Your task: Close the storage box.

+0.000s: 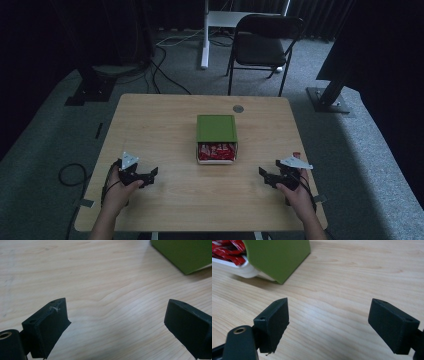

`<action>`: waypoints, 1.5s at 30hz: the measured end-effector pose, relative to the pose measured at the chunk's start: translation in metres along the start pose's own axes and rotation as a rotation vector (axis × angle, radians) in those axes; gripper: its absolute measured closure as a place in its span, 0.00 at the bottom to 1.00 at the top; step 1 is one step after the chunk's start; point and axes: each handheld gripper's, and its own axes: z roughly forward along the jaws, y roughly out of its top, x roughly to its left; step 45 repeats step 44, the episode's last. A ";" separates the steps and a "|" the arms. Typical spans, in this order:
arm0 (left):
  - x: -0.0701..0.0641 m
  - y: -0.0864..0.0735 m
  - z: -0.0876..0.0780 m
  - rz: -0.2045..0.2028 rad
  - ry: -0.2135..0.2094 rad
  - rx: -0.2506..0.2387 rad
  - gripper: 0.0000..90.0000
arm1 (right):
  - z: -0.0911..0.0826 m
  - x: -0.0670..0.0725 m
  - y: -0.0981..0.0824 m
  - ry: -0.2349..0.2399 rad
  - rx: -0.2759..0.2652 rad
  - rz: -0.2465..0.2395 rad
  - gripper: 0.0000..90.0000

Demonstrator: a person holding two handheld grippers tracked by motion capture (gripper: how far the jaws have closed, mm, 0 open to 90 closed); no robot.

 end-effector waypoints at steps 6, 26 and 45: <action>0.006 -0.010 -0.005 -0.001 0.034 0.019 0.07 | -0.005 -0.002 -0.007 -0.056 0.026 0.006 0.18; 0.028 -0.040 -0.017 -0.038 0.197 0.119 0.07 | 0.002 0.002 -0.021 -0.144 0.143 -0.008 0.18; 0.032 -0.043 -0.017 -0.138 0.229 0.145 0.04 | 0.004 0.004 -0.021 -0.156 0.177 -0.026 0.14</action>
